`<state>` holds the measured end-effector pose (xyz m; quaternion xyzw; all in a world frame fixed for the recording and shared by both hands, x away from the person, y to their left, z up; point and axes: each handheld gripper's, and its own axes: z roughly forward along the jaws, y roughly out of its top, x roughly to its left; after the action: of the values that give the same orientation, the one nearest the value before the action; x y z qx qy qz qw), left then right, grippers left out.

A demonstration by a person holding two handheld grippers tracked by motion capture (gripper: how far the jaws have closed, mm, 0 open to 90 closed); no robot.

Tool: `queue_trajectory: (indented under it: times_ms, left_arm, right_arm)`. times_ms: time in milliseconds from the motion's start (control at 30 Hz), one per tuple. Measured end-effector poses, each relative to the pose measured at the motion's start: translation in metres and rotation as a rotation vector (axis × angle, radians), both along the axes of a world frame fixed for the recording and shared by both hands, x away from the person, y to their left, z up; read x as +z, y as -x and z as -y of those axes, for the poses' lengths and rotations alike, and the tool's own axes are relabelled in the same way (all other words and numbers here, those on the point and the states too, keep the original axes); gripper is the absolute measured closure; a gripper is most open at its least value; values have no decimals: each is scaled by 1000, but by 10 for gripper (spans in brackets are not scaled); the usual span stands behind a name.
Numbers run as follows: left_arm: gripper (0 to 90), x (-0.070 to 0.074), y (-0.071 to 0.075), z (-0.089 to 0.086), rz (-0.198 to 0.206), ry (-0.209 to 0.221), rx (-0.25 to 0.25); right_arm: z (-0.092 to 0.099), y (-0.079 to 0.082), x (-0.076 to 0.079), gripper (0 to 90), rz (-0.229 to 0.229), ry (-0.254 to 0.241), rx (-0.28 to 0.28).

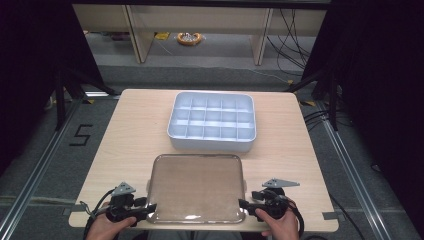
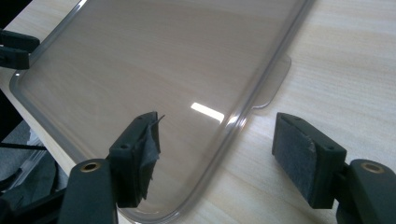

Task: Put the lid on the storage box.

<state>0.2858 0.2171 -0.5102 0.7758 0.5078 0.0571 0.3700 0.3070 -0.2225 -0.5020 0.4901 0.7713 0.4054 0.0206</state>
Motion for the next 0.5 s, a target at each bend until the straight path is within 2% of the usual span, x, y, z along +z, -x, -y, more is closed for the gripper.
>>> queue_trajectory:
  times_ms: [67,100,133,167,200,267,300,333,367,400,433,467,500]
  left_arm:
    - [479,0,2,2,-16,-9,10]
    - [481,-1,1,3,27,-1,-42]
    - [482,-1,1,3,27,-1,-42]
    - [482,1,3,4,-4,-24,-18]
    - [481,0,3,3,5,-22,-29]
    - [482,-1,2,4,26,-23,-38]
    - [481,-1,2,4,26,-23,-38]
    - [484,0,2,4,4,-18,-29]
    - [484,0,2,4,2,-17,-43]
    - [487,0,3,4,13,-21,-47]
    - [486,0,3,5,12,-25,-47]
    - [486,0,3,5,15,-16,-42]
    - [486,0,3,5,15,-16,-42]
  right_arm:
    - [0,0,-1,347,-20,-6,-13]
    - [1,-2,-3,347,-14,4,-25]
    - [1,-2,-3,347,-14,4,-25]
    - [2,-3,-5,351,-19,8,-39]
    - [2,-4,-5,359,-22,17,-57]
    - [3,-6,-6,368,-26,-20,-60]
    - [3,-6,-6,368,-26,-20,-60]
    - [0,-6,-9,386,-22,-37,-63]
    - [0,-6,-9,386,-22,-37,-63]
    - [-4,-4,-7,388,-68,-77,-75]
    - [-7,-3,-9,359,-36,-65,-77]
    - [-10,-2,-10,340,-21,-62,-101]
    - [-10,-2,-10,340,-21,-62,-101]
